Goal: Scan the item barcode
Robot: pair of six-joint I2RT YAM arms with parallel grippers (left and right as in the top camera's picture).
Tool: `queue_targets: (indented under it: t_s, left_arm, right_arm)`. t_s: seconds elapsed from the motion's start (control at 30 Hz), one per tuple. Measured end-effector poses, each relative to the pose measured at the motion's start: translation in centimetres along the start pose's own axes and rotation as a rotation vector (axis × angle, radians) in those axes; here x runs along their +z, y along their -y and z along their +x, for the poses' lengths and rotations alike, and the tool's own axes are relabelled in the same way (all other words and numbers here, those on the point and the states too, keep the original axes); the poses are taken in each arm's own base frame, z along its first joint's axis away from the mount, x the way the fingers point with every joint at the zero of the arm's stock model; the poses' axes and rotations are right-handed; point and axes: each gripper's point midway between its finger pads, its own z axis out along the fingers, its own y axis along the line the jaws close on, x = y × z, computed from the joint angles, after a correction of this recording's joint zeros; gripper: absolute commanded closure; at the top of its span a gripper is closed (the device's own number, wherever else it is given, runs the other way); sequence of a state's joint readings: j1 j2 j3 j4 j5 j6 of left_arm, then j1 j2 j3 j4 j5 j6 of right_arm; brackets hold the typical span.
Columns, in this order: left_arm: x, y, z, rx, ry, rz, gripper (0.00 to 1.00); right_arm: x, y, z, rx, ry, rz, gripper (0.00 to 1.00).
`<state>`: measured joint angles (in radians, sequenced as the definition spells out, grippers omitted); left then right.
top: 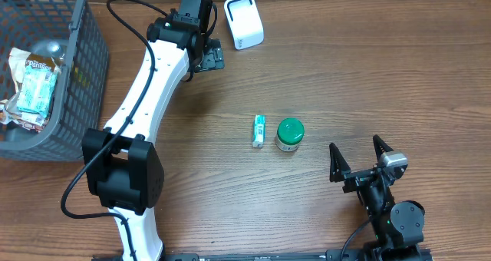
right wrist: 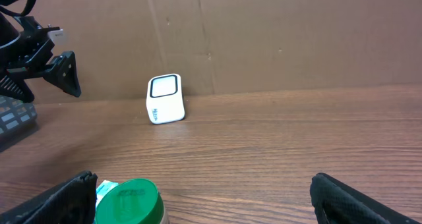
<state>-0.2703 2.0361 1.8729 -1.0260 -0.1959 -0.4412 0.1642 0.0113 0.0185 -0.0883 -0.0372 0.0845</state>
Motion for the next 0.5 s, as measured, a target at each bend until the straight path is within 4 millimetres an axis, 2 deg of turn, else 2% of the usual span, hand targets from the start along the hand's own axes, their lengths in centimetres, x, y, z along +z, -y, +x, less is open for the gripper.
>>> queue_targets:
  t_s: [0.13,0.27,0.5]
  left_arm:
    - [0.0,0.1,-0.2,-0.002,0.008,0.004,0.00]
    - [-0.1,0.8,-1.6,-0.014,0.064,0.032,0.00]
    - [-0.1,1.0,-2.0,-0.018,0.080,0.043,0.00]
  right_arm:
    - [0.0,0.0,0.0,0.000,0.001,0.000,0.00]
    - [0.0,0.0,0.0,0.000,0.000,0.000,0.00]
    - [0.0,0.0,0.0,0.000,0.000,0.000,0.00]
